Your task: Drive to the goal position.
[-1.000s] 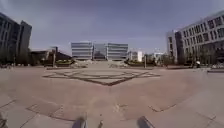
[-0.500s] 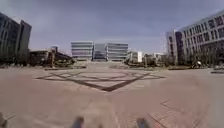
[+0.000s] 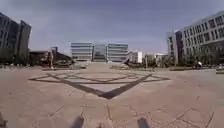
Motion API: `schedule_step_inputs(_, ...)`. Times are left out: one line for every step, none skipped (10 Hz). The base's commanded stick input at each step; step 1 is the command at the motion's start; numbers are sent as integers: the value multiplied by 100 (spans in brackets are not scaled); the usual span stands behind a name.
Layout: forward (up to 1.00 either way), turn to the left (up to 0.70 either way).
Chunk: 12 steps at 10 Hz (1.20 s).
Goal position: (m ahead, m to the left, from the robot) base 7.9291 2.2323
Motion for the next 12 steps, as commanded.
schedule_step_inputs(100, 0)
schedule_step_inputs(100, 0)
schedule_step_inputs(100, 0)
schedule_step_inputs(100, 0)
schedule_step_inputs(100, 0)
schedule_step_inputs(100, 0)
schedule_step_inputs(100, 0)
schedule_step_inputs(100, 0)
schedule_step_inputs(100, 0)
schedule_step_inputs(100, 0)
schedule_step_inputs(100, 0)
schedule_step_inputs(100, 0)
